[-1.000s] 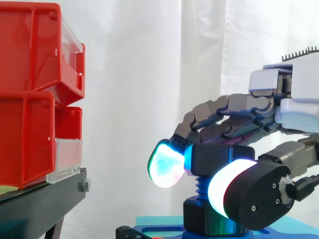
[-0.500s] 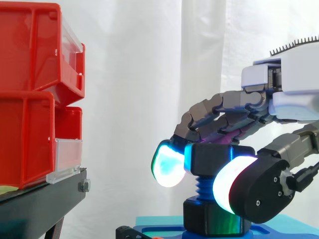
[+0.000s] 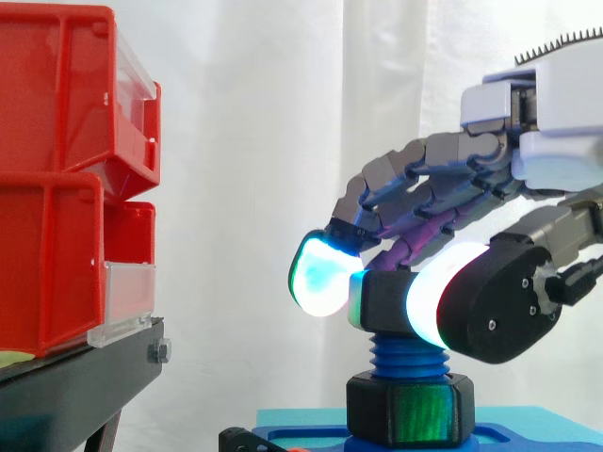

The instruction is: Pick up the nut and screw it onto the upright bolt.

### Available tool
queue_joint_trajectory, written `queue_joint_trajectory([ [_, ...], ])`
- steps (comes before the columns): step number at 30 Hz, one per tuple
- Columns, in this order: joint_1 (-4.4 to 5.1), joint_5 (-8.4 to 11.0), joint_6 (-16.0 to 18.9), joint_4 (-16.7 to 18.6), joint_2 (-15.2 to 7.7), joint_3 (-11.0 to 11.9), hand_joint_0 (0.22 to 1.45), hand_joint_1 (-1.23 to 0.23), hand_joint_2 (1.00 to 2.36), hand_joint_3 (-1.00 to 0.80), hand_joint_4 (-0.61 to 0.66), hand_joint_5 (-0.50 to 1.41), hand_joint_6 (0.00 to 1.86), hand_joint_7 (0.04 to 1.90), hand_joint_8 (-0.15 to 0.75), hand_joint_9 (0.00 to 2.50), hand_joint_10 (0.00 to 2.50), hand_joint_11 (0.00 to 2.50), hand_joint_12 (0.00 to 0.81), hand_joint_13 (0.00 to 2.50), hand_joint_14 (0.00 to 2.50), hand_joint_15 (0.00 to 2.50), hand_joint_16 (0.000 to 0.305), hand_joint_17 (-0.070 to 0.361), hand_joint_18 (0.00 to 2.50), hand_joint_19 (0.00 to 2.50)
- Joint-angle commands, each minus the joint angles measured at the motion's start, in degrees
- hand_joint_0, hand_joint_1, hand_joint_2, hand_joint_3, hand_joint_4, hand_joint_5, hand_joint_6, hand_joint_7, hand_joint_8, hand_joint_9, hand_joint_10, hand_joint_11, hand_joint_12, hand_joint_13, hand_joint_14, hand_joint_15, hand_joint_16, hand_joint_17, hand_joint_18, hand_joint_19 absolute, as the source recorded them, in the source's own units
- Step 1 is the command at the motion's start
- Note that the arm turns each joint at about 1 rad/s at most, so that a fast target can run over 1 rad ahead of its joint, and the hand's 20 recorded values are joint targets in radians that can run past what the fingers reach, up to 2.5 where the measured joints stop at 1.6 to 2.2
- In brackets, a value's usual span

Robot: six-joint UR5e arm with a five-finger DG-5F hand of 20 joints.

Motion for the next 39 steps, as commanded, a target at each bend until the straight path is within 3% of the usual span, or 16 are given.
queue_joint_trajectory([
  [1, -0.04, 0.00, -0.59, -0.01, 0.05, 0.39, 0.29, -0.59, 1.00, -0.50, 0.27, -0.26, 0.50, 0.66, 0.341, 0.29, 0.00, 0.00, 0.484, 0.36, 0.00, 0.00, 0.073, 0.164, 0.33, 0.00],
  [6, -0.04, 0.00, -0.59, -0.10, 0.05, 0.39, 0.29, -0.57, 1.00, -0.50, 0.26, -0.27, 0.50, 0.66, 0.338, 0.28, 0.00, 0.00, 0.484, 0.35, 0.00, 0.00, 0.073, 0.164, 0.32, 0.00],
  [14, 0.04, 0.00, -0.59, -0.01, 0.05, 0.92, 0.36, -0.35, 1.00, -0.50, 0.32, -0.22, 0.50, 0.82, 0.343, 0.35, 0.00, 0.00, 0.464, 0.36, 0.00, 0.00, 0.067, 0.150, 0.28, 0.00],
  [29, 0.57, 0.17, -1.21, 0.16, 0.14, 2.06, 0.39, -0.28, 1.00, -0.50, 0.37, -0.16, 0.50, 1.00, 0.340, 0.43, 0.00, 0.00, 0.441, 0.39, 0.00, 0.00, 0.062, 0.140, 0.27, 0.00],
  [39, 1.80, 0.44, -0.50, 0.43, 0.05, 2.06, 0.39, -0.25, 1.00, -0.50, 0.37, -0.15, 0.50, 1.03, 0.342, 0.46, 0.00, 0.00, 0.436, 0.40, 0.00, 0.00, 0.061, 0.138, 0.27, 0.00],
])
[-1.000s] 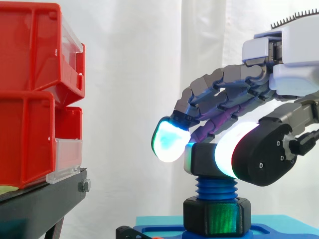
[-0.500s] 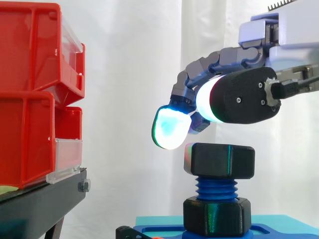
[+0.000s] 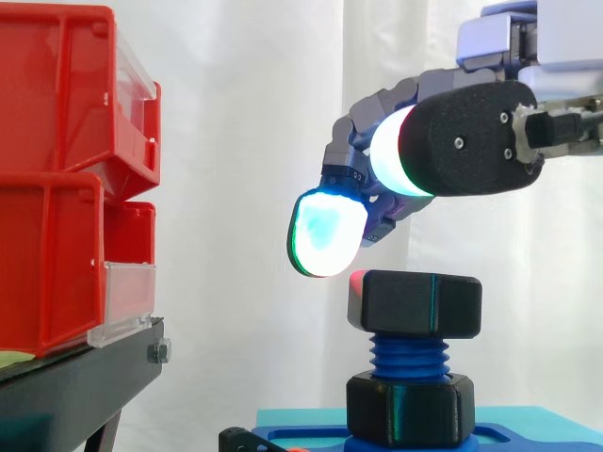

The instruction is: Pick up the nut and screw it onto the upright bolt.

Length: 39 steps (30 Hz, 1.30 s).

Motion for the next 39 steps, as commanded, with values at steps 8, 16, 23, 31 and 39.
queue_joint_trajectory([
  [8, 0.37, -0.14, 0.51, -0.17, -0.01, -0.01, 0.39, -0.24, 1.00, -0.50, 0.35, -0.15, 0.50, 0.98, 0.339, 0.46, 0.00, 0.00, 0.437, 0.40, 0.00, 0.00, 0.061, 0.138, 0.27, 0.00],
  [16, 0.37, -0.23, 0.77, -0.35, -0.01, -0.10, 0.39, -0.22, 1.00, -0.50, 0.35, -0.14, 0.50, 0.98, 0.339, 0.45, 0.00, 0.00, 0.438, 0.40, 0.00, 0.00, 0.061, 0.137, 0.26, 0.00],
  [23, 0.02, -0.84, 0.86, -1.14, -0.01, -0.01, 0.39, -0.21, 1.00, -0.50, 0.37, -0.13, 0.50, 1.02, 0.339, 0.46, 0.00, 0.00, 0.434, 0.40, 0.00, 0.00, 0.060, 0.135, 0.25, 0.00],
  [31, -0.33, -0.93, 1.04, -2.28, -0.10, -0.10, 0.41, -0.21, 1.00, -0.50, 0.37, -0.11, 0.50, 1.15, 0.346, 0.51, 0.00, 0.00, 0.403, 0.42, 0.00, 0.00, 0.051, 0.116, 0.22, 0.00],
  [39, -0.86, -1.54, 1.21, -3.69, -0.01, -0.01, 0.45, -0.23, 1.00, -0.50, 0.34, -0.08, 0.50, 1.33, 0.335, 0.56, 0.00, 0.00, 0.350, 0.46, 0.00, 0.00, 0.040, 0.090, 0.22, 0.00],
])
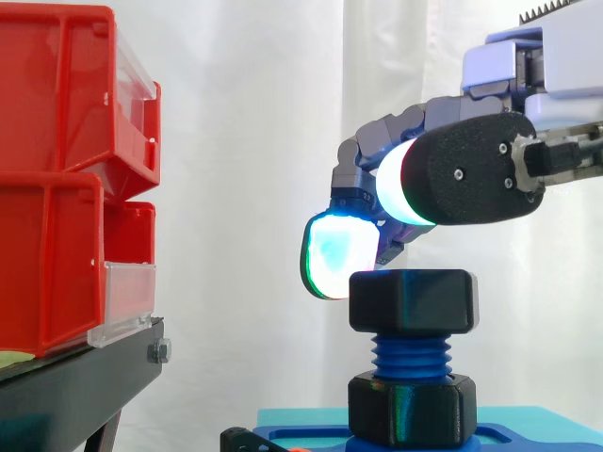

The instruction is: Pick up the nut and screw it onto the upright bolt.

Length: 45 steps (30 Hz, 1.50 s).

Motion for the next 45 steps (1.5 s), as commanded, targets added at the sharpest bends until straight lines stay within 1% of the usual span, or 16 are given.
queue_joint_trajectory([
  [1, -0.28, -0.45, 0.18, -0.43, 0.01, -0.02, 0.45, -0.23, 1.00, -0.50, 0.33, -0.07, 0.50, 1.35, 0.335, 0.57, 0.00, 0.00, 0.345, 0.47, 0.00, 0.00, 0.040, 0.089, 0.22, 0.00],
  [5, -0.72, -1.24, 0.18, -0.61, 0.01, -0.02, 0.46, -0.26, 1.00, -0.50, 0.33, -0.06, 0.55, 1.31, 0.338, 0.63, 0.00, 0.00, 0.324, 0.51, 0.00, 0.00, 0.036, 0.082, 0.25, 0.00],
  [6, -0.98, -1.77, 0.26, -0.61, 0.01, -0.02, 0.46, -0.26, 1.00, -0.50, 0.33, -0.06, 0.55, 1.31, 0.337, 0.64, 0.00, 0.00, 0.322, 0.51, 0.00, 0.00, 0.036, 0.081, 0.26, 0.00],
  [11, -1.51, -2.56, 0.18, -0.61, 0.01, -0.02, 0.47, -0.28, 1.00, -0.50, 0.29, -0.02, 0.64, 1.16, 0.337, 0.77, 0.00, 0.00, 0.294, 0.60, 0.00, 0.00, 0.032, 0.071, 0.31, 0.00],
  [13, -1.60, -2.82, 0.18, -0.61, 0.01, -0.02, 0.47, -0.28, 1.00, -0.50, 0.26, -0.01, 0.65, 1.16, 0.332, 0.81, 0.00, 0.00, 0.288, 0.62, 0.00, 0.00, 0.030, 0.068, 0.33, 0.00],
  [15, -1.86, -3.00, 0.18, -0.61, 0.01, -0.02, 0.47, -0.28, 1.00, -0.50, 0.23, 0.00, 0.66, 1.16, 0.334, 0.89, 0.00, 0.00, 0.274, 0.66, 0.00, 0.00, 0.029, 0.065, 0.36, 0.00],
  [16, -2.21, -3.26, 0.18, -0.96, 0.01, -0.02, 0.47, -0.27, 1.00, -0.50, 0.20, 0.01, 0.66, 1.17, 0.328, 0.93, 0.00, 0.00, 0.264, 0.69, 0.00, 0.00, 0.027, 0.061, 0.39, 0.00],
  [17, -2.21, -3.26, 0.18, -0.96, 0.01, -0.02, 0.47, -0.27, 1.00, -0.50, 0.19, 0.02, 0.66, 1.16, 0.324, 0.97, 0.00, 0.00, 0.257, 0.71, 0.00, 0.00, 0.026, 0.059, 0.40, 0.00],
  [21, -2.83, -3.88, 0.26, -1.40, 0.01, 0.07, 0.47, -0.25, 1.00, -0.50, 0.17, 0.03, 0.65, 1.18, 0.317, 1.04, 0.00, 0.00, 0.242, 0.76, 0.00, 0.00, 0.024, 0.055, 0.45, 0.00],
  [23, -3.09, -4.76, 0.18, -1.40, 0.01, 0.07, 0.47, -0.24, 1.00, -0.50, 0.15, 0.04, 0.65, 1.19, 0.314, 1.08, 0.00, 0.00, 0.237, 0.80, 0.00, 0.00, 0.023, 0.051, 0.48, 0.00],
  [26, -3.35, -5.20, 0.18, -1.40, 0.01, 0.07, 0.47, -0.23, 1.00, -0.50, 0.13, 0.04, 0.66, 1.19, 0.315, 1.14, 0.00, 0.00, 0.226, 0.84, 0.00, 0.00, 0.021, 0.048, 0.52, 0.00],
  [34, -3.62, -6.25, 0.35, -1.49, 0.45, 0.07, 0.48, -0.20, 1.00, -0.50, 0.12, 0.05, 0.67, 1.18, 0.309, 1.26, 0.00, 0.00, 0.201, 0.94, 0.00, 0.00, 0.017, 0.038, 0.60, 0.00],
  [40, -3.62, -6.25, 0.44, -1.75, 0.98, 0.16, 0.48, -0.19, 1.00, -0.50, 0.11, 0.06, 0.67, 1.18, 0.321, 1.39, 0.00, 0.00, 0.183, 1.04, 0.00, 0.00, 0.015, 0.033, 0.70, 0.00],
  [41, -3.62, -6.25, 0.44, -1.93, 1.24, 0.24, 0.48, -0.19, 1.00, -0.50, 0.11, 0.06, 0.67, 1.18, 0.318, 1.49, 0.00, 0.00, 0.181, 1.08, 0.00, 0.00, 0.014, 0.031, 0.74, 0.00],
  [44, -3.71, -6.25, 0.35, -3.07, 1.94, 0.42, 0.48, -0.19, 1.00, -0.50, 0.11, 0.06, 0.67, 1.19, 0.326, 1.65, 0.00, 0.03, 0.181, 1.13, 0.00, 0.00, 0.013, 0.028, 0.77, 0.00],
  [45, -3.71, -6.25, 0.35, -3.60, 2.21, 0.51, 0.48, -0.19, 1.00, -0.50, 0.11, 0.06, 0.67, 1.19, 0.326, 1.66, 0.00, 0.04, 0.182, 1.15, 0.00, 0.00, 0.013, 0.028, 0.78, 0.00],
])
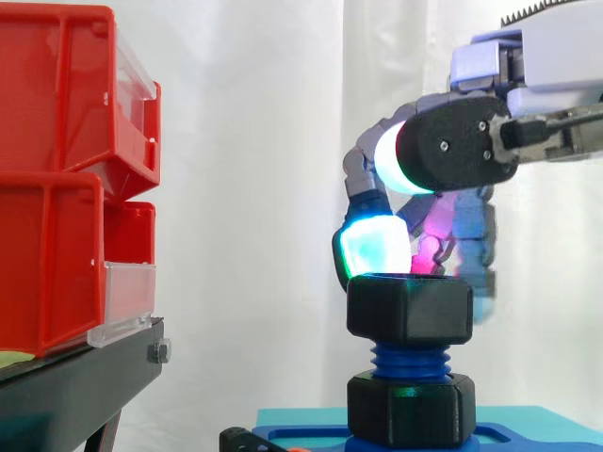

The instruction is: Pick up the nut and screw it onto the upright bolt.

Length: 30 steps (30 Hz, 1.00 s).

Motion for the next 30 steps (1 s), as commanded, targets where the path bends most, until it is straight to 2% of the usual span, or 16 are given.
queue_joint_trajectory([
  [1, -0.03, 0.00, -0.04, -1.29, 0.71, 0.26, 0.48, -0.19, 1.00, -0.50, 0.11, 0.06, 0.67, 1.20, 0.324, 1.70, 0.00, 0.06, 0.179, 1.15, 0.00, 0.00, 0.012, 0.028, 0.78, 0.00],
  [5, 0.06, 0.00, -0.21, -2.70, 1.24, 0.35, 0.48, -0.19, 1.00, -0.50, 0.11, 0.06, 0.67, 1.20, 0.322, 1.76, 0.00, 0.10, 0.180, 1.18, 0.00, 0.00, 0.012, 0.026, 0.81, 0.00],
  [10, -0.29, -0.09, -0.39, -4.19, 1.94, 0.35, 0.48, -0.18, 1.00, -0.50, 0.10, 0.07, 0.66, 1.21, 0.319, 1.84, 0.01, 0.17, 0.178, 1.23, 0.00, 0.00, 0.011, 0.024, 0.84, 0.00],
  [11, -0.29, -0.09, -0.39, -4.37, 1.94, 0.35, 0.48, -0.17, 1.00, -0.50, 0.11, 0.07, 0.59, 1.37, 0.330, 1.83, 0.01, 0.20, 0.194, 1.24, 0.00, 0.00, 0.013, 0.029, 0.83, 0.00],
  [14, -0.47, -0.09, -0.48, -4.98, 2.38, 0.35, 0.48, -0.16, 1.00, -0.50, 0.19, 0.06, 0.50, 1.54, 0.336, 1.73, 0.01, 0.19, 0.217, 1.19, 0.00, 0.00, 0.018, 0.041, 0.80, 0.00],
  [16, -0.47, -0.09, -0.57, -5.07, 2.47, 0.35, 0.48, -0.16, 1.00, -0.50, 0.21, 0.05, 0.50, 1.52, 0.342, 1.69, 0.01, 0.19, 0.220, 1.18, 0.00, 0.01, 0.019, 0.043, 0.79, 0.00],
  [18, -0.64, -0.09, -1.53, -5.16, 3.43, 0.44, 0.48, -0.16, 1.00, -0.50, 0.24, 0.03, 0.50, 1.46, 0.349, 1.61, 0.01, 0.18, 0.233, 1.15, 0.00, 0.01, 0.024, 0.054, 0.77, 0.00],
  [21, -0.91, -0.09, -2.67, -5.33, 3.43, 0.96, 0.47, -0.16, 1.00, -0.50, 0.25, -0.01, 0.50, 1.28, 0.352, 1.54, 0.01, 0.18, 0.247, 1.11, 0.00, 0.01, 0.026, 0.059, 0.76, 0.00],
  [25, -1.00, -0.09, -3.03, -4.98, 3.52, 0.96, 0.47, -0.16, 1.00, -0.50, 0.31, -0.08, 0.50, 1.01, 0.327, 1.31, 0.00, 0.12, 0.274, 1.00, 0.00, 0.00, 0.033, 0.073, 0.73, 0.00],
  [30, -0.73, -0.97, -3.29, -2.96, 3.26, 0.96, 0.46, -0.14, 1.00, -0.50, 0.25, -0.11, 0.50, 0.76, 0.303, 1.09, 0.00, 0.00, 0.290, 0.80, 0.00, 0.00, 0.038, 0.085, 0.58, 0.00],
])
